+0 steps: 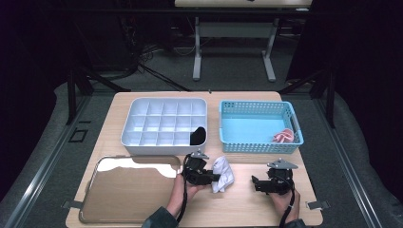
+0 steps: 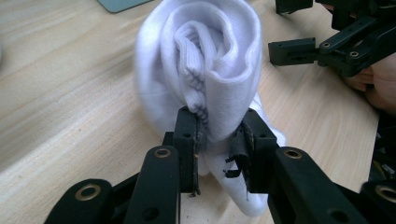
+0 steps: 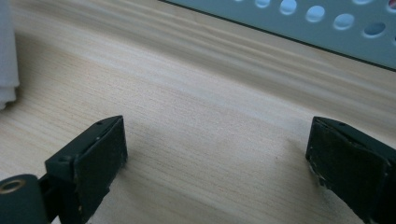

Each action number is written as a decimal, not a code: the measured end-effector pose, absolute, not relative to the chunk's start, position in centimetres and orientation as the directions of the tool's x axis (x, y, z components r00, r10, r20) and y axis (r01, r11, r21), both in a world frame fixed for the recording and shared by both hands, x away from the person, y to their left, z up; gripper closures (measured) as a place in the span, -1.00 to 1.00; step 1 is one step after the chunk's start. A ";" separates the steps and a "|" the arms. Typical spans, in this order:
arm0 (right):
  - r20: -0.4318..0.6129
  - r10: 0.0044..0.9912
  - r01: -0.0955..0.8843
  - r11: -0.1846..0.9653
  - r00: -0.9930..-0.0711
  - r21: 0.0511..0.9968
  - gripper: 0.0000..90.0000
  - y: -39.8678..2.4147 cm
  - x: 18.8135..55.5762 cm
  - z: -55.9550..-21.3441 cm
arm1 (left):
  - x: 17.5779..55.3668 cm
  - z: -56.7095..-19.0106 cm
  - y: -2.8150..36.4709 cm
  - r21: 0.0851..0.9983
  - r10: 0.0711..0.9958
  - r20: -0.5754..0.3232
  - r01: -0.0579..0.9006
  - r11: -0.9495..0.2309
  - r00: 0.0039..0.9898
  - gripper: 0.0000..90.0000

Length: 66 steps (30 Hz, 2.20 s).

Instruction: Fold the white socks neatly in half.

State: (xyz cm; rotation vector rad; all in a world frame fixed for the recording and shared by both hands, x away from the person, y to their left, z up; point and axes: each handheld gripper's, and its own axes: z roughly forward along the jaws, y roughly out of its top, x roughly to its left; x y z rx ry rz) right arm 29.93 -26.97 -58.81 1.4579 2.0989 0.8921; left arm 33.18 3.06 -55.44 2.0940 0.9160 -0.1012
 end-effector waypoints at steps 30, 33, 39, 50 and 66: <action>0.180 0.828 0.646 0.257 -0.531 0.719 -0.31 -24.6 31.1 -56.5 | 34.8 -56.6 3.7 0.617 0.595 -0.403 0.687 -0.385 0.695 0.66; 0.219 0.785 0.655 0.289 -0.580 0.698 -0.08 -22.6 32.2 -56.1 | 34.9 -56.7 3.6 0.614 0.597 -0.408 0.691 -0.381 0.691 0.60; 0.236 0.743 0.659 0.342 -0.626 0.670 0.47 -20.6 33.1 -56.4 | 35.2 -57.1 3.7 0.601 0.597 -0.431 0.709 -0.369 0.676 0.42; 0.233 0.746 0.666 0.351 -0.623 0.658 0.74 -20.2 32.9 -56.7 | 35.8 -57.6 2.6 0.579 0.579 -0.478 0.733 -0.358 0.660 0.13; 0.233 0.754 0.657 0.324 -0.614 0.680 0.83 -20.4 32.3 -57.0 | 35.9 -57.4 0.9 0.582 0.576 -0.436 0.705 -0.406 0.692 0.52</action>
